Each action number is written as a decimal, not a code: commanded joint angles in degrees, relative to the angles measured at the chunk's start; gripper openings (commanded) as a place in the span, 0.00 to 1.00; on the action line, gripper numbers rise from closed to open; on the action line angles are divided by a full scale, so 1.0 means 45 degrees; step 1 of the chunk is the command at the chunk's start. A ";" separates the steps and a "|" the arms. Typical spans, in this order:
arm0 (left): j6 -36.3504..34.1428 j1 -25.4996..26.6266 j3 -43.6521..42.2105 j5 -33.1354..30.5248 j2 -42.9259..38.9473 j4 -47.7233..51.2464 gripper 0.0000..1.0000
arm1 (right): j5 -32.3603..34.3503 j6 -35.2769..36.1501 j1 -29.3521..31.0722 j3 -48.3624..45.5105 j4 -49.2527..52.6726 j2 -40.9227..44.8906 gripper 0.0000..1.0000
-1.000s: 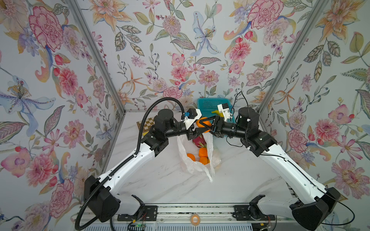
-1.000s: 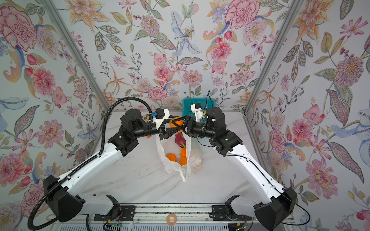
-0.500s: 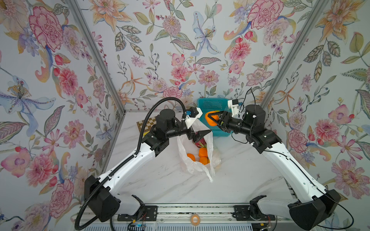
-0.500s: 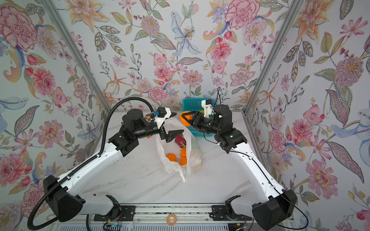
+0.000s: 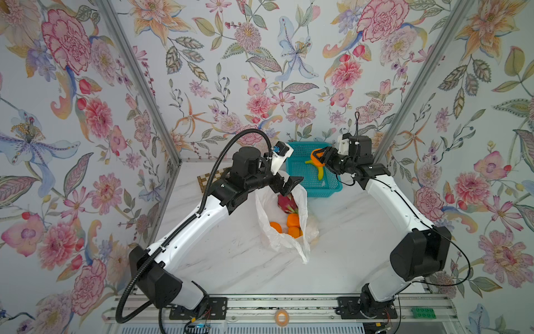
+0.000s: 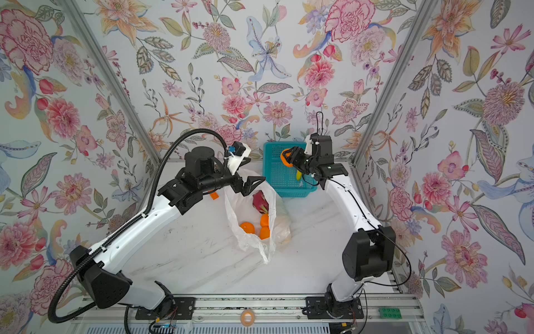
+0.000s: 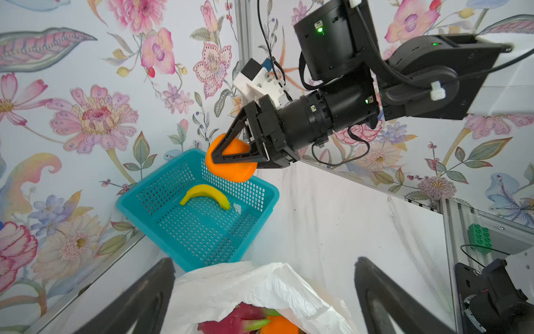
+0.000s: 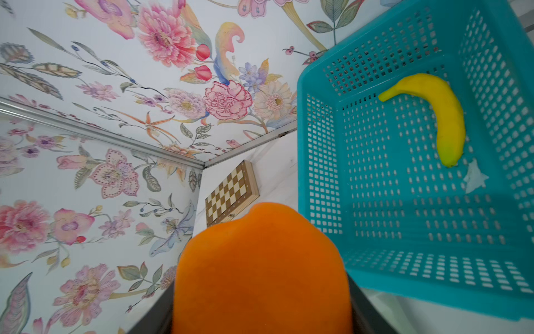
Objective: Untie the knot of the plastic bag and take out the fruit
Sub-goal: 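Carry the orange with the right gripper to the teal basket and release it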
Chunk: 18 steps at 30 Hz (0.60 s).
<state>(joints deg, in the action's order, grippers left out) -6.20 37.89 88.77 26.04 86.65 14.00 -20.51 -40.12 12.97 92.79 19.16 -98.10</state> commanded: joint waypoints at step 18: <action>-0.0202 0.0188 0.0121 -0.1332 0.0302 0.1059 0.99 | 0.2720 0.2140 -0.0011 0.9390 0.2305 -1.0135 0.57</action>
<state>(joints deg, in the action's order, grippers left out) -6.13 38.17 89.38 21.54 89.25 17.91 -12.45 -33.43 12.97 130.65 27.46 -141.32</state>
